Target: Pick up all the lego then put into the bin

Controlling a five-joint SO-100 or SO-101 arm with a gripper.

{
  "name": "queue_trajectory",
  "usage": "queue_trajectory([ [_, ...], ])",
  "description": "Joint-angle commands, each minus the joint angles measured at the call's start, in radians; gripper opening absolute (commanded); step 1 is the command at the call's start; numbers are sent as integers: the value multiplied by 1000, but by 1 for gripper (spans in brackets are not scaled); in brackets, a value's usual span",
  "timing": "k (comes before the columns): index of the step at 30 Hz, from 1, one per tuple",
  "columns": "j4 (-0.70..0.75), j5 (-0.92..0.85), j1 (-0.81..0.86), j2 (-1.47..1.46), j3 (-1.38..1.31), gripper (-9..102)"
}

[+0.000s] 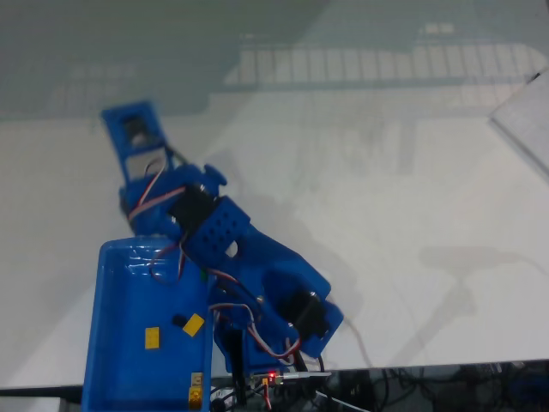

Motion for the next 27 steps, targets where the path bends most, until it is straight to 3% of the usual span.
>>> queue_trajectory([
  [1, 71, 15, -181, 26, -49, 0],
  [12, 225, 67, -572, 117, 3, 0],
  [18, 238, 51, -586, 109, 34, 1],
  [27, 242, 55, -566, 120, 34, 21],
])
